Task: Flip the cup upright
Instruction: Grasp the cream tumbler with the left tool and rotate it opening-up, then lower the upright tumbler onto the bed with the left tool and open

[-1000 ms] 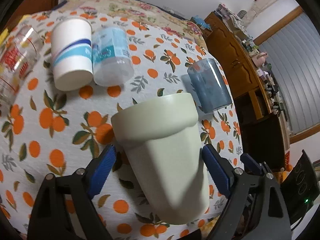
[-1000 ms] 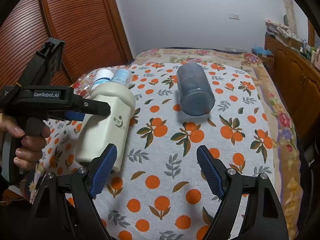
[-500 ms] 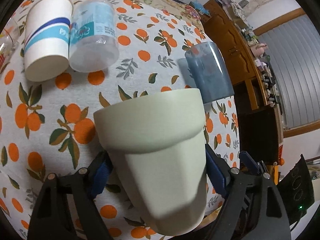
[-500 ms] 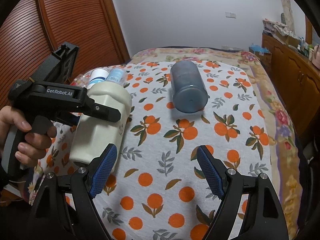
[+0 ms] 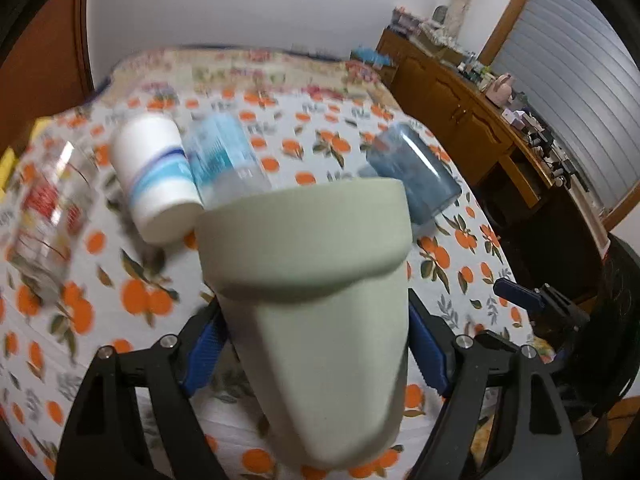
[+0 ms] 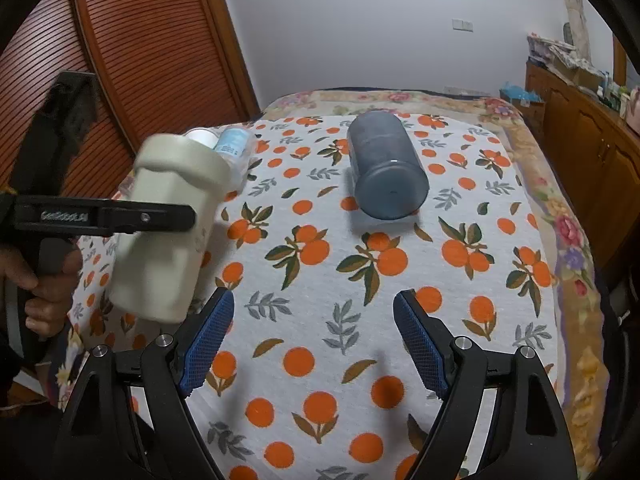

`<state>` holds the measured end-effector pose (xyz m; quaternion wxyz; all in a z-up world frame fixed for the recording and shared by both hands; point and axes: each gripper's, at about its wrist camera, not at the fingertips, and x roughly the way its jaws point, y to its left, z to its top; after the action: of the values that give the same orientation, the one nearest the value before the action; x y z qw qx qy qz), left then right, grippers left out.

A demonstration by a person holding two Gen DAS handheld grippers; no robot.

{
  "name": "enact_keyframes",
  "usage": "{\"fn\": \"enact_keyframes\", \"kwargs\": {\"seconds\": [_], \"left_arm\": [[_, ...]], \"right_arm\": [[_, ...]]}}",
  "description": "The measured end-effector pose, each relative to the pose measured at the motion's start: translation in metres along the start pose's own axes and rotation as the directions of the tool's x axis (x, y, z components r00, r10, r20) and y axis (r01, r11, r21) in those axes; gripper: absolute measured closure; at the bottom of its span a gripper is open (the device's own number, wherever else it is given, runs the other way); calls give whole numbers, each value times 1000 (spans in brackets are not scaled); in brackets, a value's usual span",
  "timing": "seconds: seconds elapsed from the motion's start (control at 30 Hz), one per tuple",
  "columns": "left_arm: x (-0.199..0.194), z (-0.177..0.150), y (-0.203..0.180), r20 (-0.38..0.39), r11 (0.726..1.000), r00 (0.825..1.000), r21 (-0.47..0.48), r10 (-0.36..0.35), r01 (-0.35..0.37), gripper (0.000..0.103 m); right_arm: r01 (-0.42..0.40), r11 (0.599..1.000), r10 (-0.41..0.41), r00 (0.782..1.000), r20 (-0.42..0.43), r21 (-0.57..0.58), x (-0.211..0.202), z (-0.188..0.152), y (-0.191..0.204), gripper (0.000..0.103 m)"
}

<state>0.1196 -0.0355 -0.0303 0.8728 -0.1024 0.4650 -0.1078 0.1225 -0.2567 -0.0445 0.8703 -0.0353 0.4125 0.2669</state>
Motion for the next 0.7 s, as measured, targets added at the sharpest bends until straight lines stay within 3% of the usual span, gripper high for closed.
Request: {"fn": "enact_keyframes", "kwargs": {"seconds": [0.17, 0.7], "left_arm": [[-16, 2, -4, 95, 997, 995, 71, 29, -36, 25], [-9, -7, -15, 163, 981, 982, 154, 92, -118, 25]], "right_arm": [[2, 1000, -2, 1000, -4, 1, 4, 1, 2, 19], [11, 1000, -11, 1000, 2, 3, 7, 0, 5, 19]]}}
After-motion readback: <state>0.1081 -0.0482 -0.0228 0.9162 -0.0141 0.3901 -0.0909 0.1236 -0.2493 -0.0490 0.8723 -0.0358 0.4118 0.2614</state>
